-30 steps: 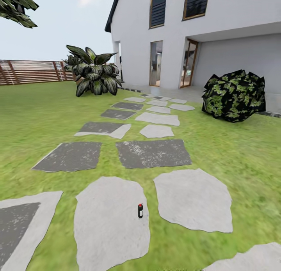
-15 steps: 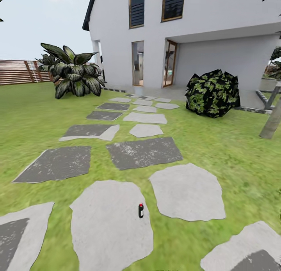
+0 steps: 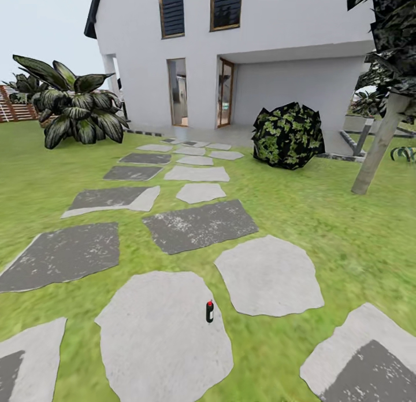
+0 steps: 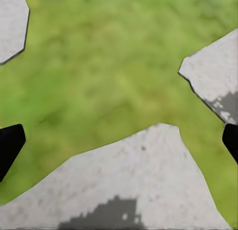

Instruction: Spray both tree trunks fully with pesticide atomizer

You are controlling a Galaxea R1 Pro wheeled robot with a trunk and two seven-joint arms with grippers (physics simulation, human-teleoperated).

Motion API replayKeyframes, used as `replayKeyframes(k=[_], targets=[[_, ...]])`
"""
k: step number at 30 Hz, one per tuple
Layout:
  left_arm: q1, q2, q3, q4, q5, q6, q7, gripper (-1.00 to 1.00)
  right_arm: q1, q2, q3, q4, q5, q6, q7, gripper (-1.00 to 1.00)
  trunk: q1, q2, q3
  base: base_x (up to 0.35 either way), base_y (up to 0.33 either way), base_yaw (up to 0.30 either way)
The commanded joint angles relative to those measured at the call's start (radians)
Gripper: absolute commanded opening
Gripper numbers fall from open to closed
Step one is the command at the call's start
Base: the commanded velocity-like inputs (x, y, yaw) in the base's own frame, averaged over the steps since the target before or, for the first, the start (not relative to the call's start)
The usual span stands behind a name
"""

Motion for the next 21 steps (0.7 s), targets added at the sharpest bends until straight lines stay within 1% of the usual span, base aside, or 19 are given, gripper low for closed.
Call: replayKeyframes(k=[1,21], targets=[[-0.001,0.000,0.002,0.001,-0.001,-0.003,0.001,1.00,-0.001,0.000,0.000,0.000,0.001,-0.003,0.000,1.00,0.000,0.000,-0.001,0.025,0.309,-0.280],[-0.001,0.000,0.002,0.001,-0.001,-0.003,0.001,1.00,-0.001,0.000,0.000,-0.001,0.001,-0.003,0.000,1.00,0.000,0.000,-0.001,0.067,0.309,-0.294]])
